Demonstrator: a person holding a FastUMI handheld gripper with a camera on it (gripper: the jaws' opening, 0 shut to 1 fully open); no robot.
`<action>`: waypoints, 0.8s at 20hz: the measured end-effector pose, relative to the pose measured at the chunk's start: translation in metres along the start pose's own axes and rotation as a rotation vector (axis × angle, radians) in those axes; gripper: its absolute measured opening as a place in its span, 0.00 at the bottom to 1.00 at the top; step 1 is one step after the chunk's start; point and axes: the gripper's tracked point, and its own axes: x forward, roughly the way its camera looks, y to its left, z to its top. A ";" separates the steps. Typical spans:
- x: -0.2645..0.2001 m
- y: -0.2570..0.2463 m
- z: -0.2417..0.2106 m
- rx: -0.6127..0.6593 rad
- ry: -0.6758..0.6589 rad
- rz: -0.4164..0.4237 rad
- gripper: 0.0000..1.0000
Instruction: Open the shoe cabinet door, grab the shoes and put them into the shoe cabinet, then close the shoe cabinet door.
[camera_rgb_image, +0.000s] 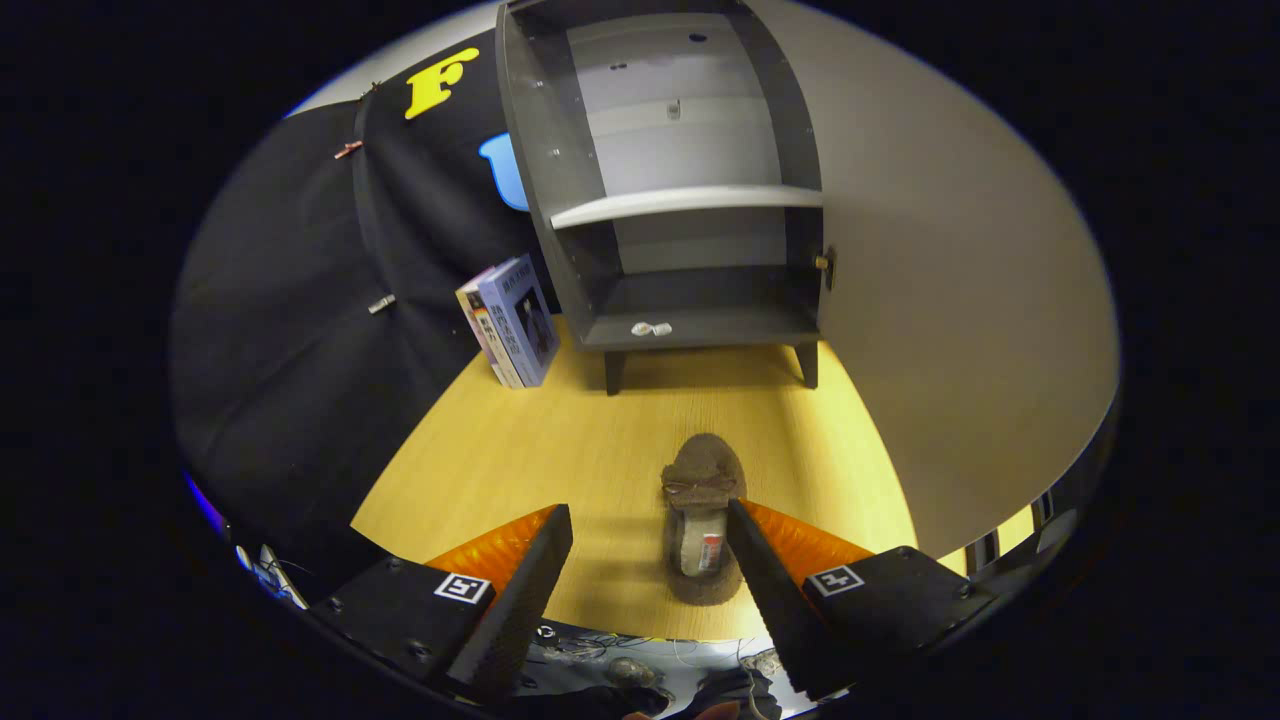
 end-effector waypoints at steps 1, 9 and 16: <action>0.016 -0.001 -0.010 0.008 0.020 -0.006 0.99; 0.119 -0.011 -0.065 0.069 0.083 -0.060 0.93; 0.184 -0.038 -0.049 0.012 -0.065 -0.192 0.66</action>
